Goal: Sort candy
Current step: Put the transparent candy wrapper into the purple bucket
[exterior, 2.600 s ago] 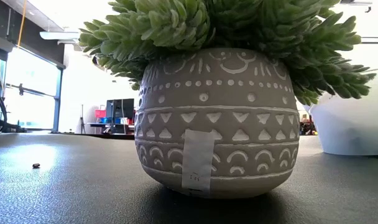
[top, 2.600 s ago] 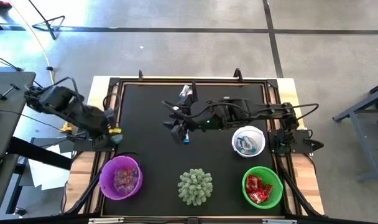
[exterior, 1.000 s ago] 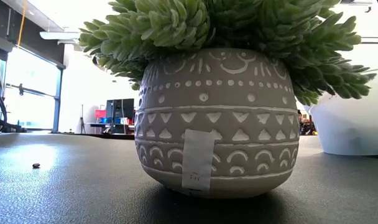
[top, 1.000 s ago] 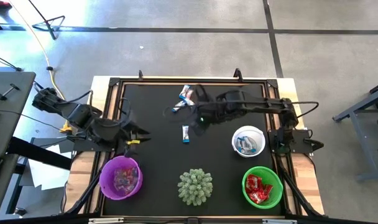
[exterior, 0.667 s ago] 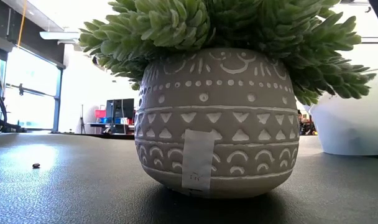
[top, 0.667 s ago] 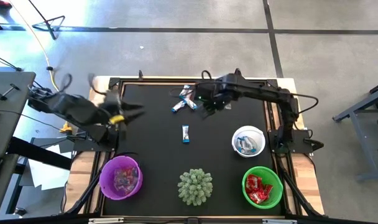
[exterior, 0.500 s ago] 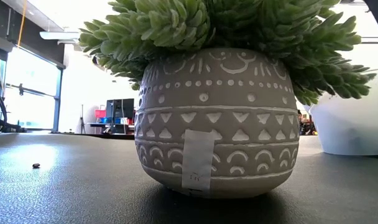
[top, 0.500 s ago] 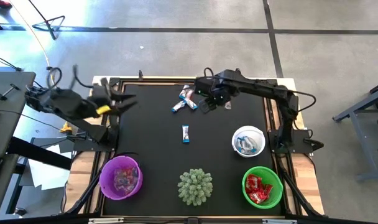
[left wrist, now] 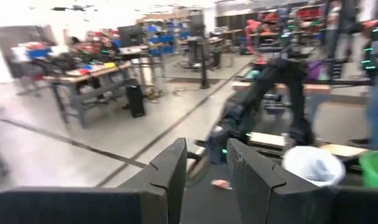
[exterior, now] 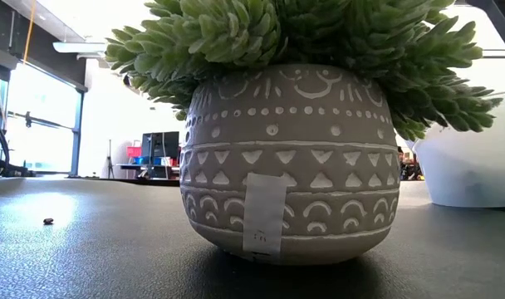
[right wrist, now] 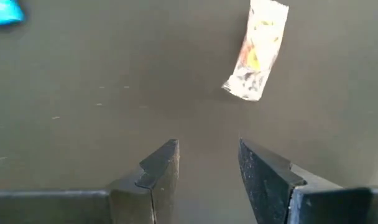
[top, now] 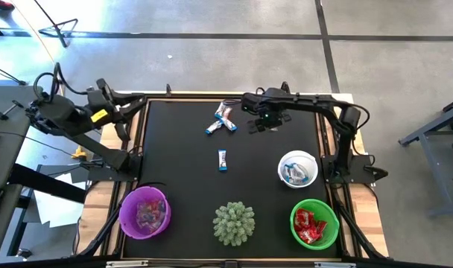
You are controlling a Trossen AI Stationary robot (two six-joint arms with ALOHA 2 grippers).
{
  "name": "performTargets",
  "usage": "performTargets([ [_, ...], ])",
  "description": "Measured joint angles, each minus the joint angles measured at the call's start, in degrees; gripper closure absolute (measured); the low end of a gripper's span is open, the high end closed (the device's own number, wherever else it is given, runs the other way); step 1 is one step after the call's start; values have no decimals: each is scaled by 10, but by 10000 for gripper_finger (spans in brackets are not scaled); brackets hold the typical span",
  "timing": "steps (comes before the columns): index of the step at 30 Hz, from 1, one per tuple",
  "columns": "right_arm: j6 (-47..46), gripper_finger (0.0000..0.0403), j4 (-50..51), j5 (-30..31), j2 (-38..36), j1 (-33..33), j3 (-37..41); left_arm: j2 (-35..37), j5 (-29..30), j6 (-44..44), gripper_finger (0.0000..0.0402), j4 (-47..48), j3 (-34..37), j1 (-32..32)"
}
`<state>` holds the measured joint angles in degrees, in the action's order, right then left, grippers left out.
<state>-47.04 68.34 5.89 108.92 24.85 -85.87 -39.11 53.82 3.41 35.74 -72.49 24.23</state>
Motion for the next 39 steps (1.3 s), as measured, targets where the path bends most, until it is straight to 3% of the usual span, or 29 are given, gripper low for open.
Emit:
performTargets([
  [5,23,242,-59,-8,0,25,50,-1,67,38,298,-30,0,0],
  [20,66,242,-147,-19,0,83,110,-1,170,95,298,-133,0,0],
  [28,70,242,-165,-29,0,110,139,-1,177,153,298,-175,0,0],
  [39,70,242,-220,-33,0,135,167,-1,176,163,298,-178,0,0],
])
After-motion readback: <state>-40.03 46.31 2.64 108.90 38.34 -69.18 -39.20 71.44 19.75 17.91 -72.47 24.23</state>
